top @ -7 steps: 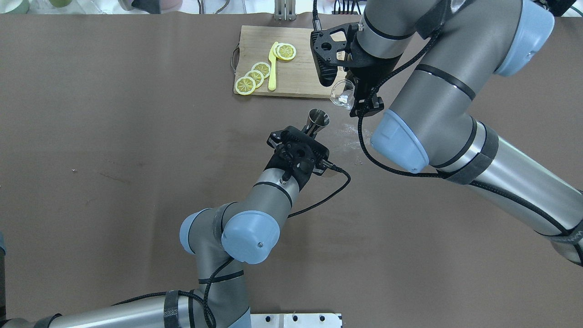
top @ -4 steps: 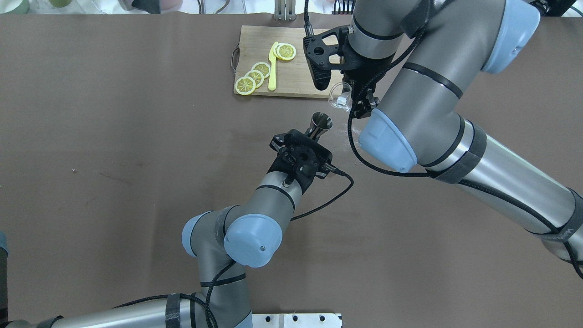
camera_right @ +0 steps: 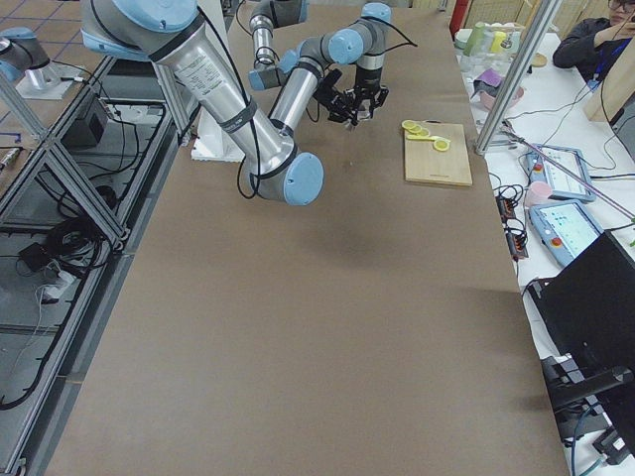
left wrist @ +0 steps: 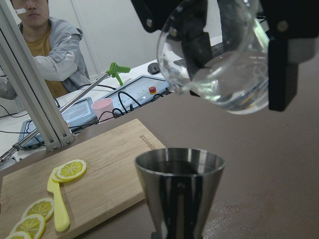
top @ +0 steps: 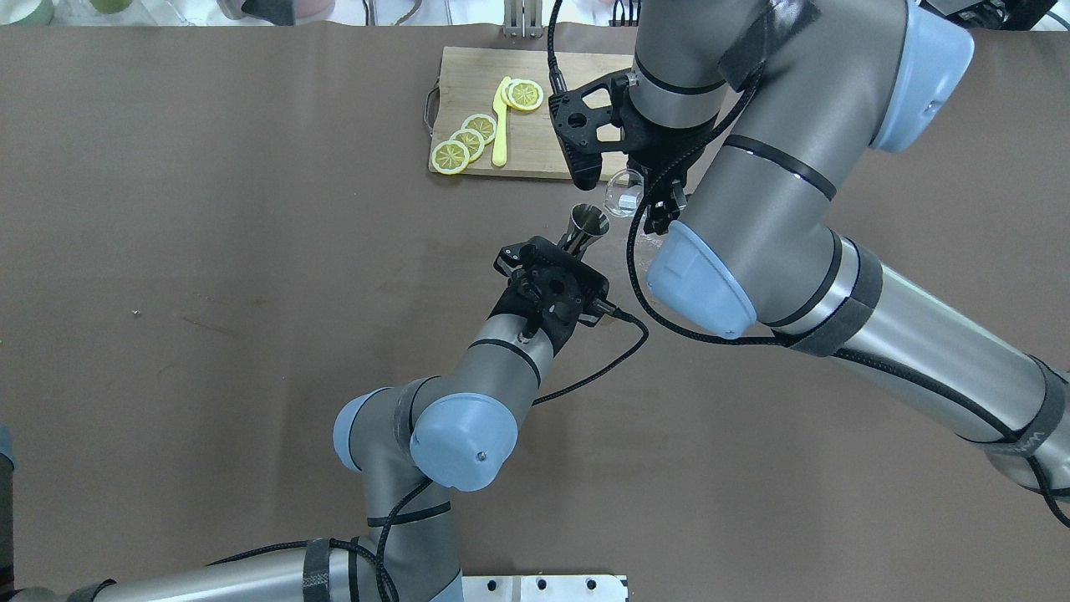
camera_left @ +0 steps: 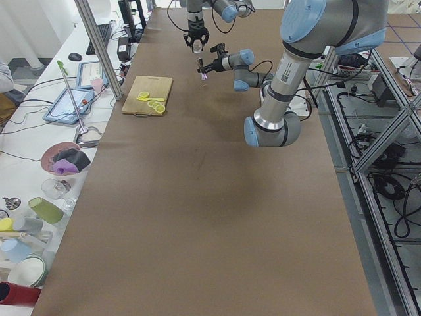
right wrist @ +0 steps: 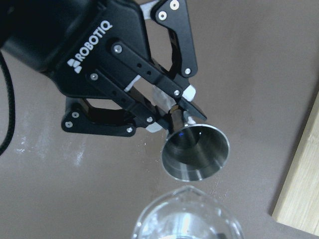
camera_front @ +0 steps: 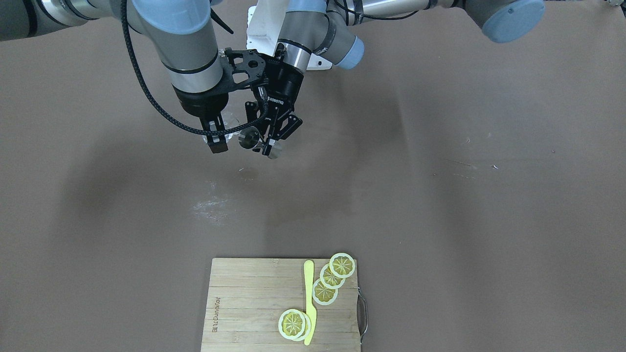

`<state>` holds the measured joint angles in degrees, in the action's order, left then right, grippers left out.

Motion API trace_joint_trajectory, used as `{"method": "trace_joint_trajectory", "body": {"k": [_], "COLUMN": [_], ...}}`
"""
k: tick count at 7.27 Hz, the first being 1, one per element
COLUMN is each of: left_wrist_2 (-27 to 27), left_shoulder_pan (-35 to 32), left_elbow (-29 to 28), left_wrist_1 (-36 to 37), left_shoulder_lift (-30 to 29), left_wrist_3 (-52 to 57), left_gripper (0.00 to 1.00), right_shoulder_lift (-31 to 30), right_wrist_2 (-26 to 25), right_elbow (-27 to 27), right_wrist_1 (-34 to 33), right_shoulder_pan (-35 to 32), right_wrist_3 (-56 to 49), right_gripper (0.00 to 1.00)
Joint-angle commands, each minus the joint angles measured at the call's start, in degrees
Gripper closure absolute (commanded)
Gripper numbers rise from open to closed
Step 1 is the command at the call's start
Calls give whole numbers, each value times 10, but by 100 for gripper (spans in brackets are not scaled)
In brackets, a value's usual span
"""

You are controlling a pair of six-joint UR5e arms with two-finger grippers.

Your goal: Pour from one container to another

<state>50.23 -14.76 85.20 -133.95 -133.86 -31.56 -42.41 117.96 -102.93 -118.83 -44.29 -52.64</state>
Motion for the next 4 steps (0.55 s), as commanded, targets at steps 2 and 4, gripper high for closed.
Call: {"method": "trace_joint_trajectory", "body": {"k": [2, 4], "left_wrist_2": [-6, -7], "left_shoulder_pan": [-1, -1], "left_elbow": [1, 4], "left_wrist_1": [-14, -16], "left_shoulder_lift": [0, 0], "left_wrist_3": [1, 2], "left_gripper": [100, 100], "right_shoulder_lift": [7, 21], "right_wrist_2": [-7, -10], "right_elbow": [-2, 6], "right_wrist_1": [-33, -61], "right_shoulder_pan": [3, 3], "right_wrist_3": [-12, -31], "right_gripper": [100, 100]}}
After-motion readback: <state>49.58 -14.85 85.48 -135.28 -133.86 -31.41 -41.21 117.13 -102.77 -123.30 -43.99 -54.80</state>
